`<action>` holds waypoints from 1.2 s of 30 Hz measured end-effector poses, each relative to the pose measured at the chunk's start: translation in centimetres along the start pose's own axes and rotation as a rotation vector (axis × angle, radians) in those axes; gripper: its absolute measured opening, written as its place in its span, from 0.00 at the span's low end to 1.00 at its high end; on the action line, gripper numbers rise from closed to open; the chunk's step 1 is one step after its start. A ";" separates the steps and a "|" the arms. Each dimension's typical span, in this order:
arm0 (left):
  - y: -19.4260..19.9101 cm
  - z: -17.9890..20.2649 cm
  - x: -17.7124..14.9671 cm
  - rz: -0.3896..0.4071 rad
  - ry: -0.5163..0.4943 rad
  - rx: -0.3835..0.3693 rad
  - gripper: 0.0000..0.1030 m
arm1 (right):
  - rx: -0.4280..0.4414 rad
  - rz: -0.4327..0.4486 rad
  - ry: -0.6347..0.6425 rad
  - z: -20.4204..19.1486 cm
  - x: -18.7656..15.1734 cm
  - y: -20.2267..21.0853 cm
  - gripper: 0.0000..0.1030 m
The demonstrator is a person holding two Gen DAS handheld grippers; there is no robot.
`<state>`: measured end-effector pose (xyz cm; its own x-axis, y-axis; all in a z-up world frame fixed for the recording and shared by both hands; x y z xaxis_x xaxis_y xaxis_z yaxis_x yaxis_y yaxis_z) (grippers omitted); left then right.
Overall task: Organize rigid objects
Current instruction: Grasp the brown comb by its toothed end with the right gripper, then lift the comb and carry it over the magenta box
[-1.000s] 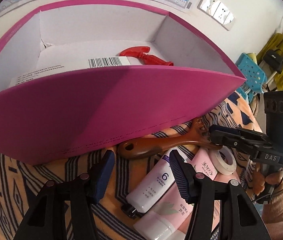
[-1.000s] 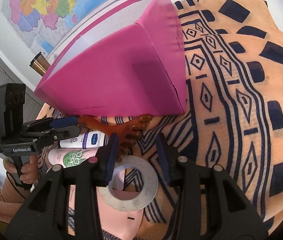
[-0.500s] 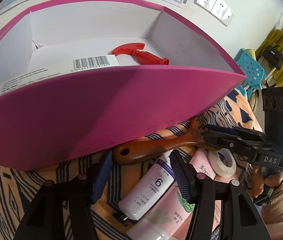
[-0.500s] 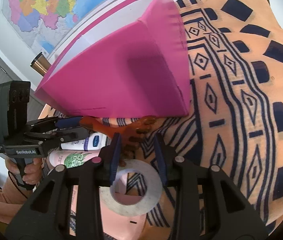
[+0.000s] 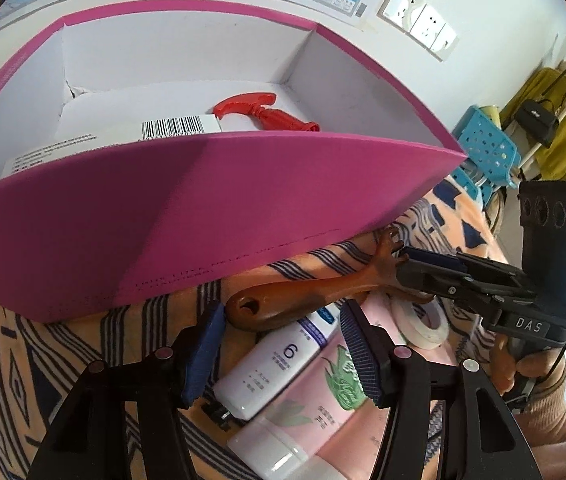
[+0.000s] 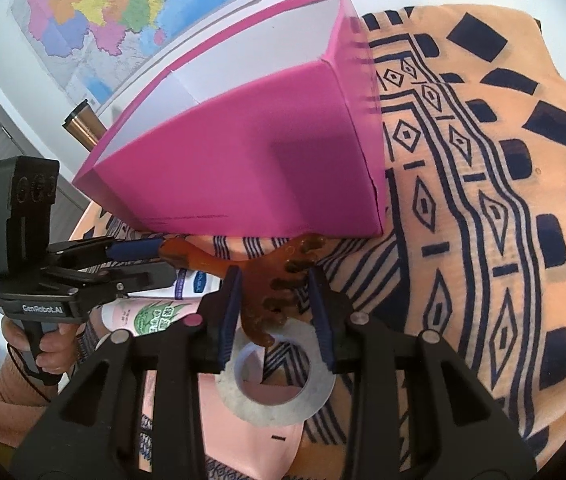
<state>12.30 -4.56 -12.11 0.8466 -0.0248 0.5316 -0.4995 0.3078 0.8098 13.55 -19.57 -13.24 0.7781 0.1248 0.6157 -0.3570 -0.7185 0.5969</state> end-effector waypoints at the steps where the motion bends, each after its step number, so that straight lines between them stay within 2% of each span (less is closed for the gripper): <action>1: 0.2 0.1 -0.1 0.003 0.001 -0.001 0.58 | 0.004 0.003 0.003 -0.1 0.0 0.2 0.36; 8: 1.3 1.0 -0.5 0.019 -0.009 -0.015 0.58 | 0.007 0.024 0.030 -0.8 -0.2 1.2 0.36; 12: 1.5 1.5 -0.6 0.024 -0.021 -0.005 0.58 | 0.016 0.030 0.045 -1.4 -0.2 1.5 0.32; 24: 1.8 2.0 -0.9 0.023 -0.023 -0.020 0.58 | 0.025 0.042 0.017 -1.0 -0.3 2.0 0.30; 36: 7.1 3.2 1.8 0.157 -0.021 -0.035 0.58 | 0.071 0.131 0.098 -4.2 2.9 6.0 0.27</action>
<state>9.73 -5.44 -4.61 0.7544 0.0070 0.6564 -0.6185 0.3428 0.7071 11.55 -20.66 -5.72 0.6715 0.0904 0.7354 -0.4120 -0.7794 0.4720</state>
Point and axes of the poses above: each gripper's, at about its wrist camera, not at the fingertips, and y roughly against the way its jaws point, z to its right, x to its top, the point moved 6 cm from there along -y, roughly the way its jaws point, and after that the axes turned 7 degrees about x, right-handed, at the moved point
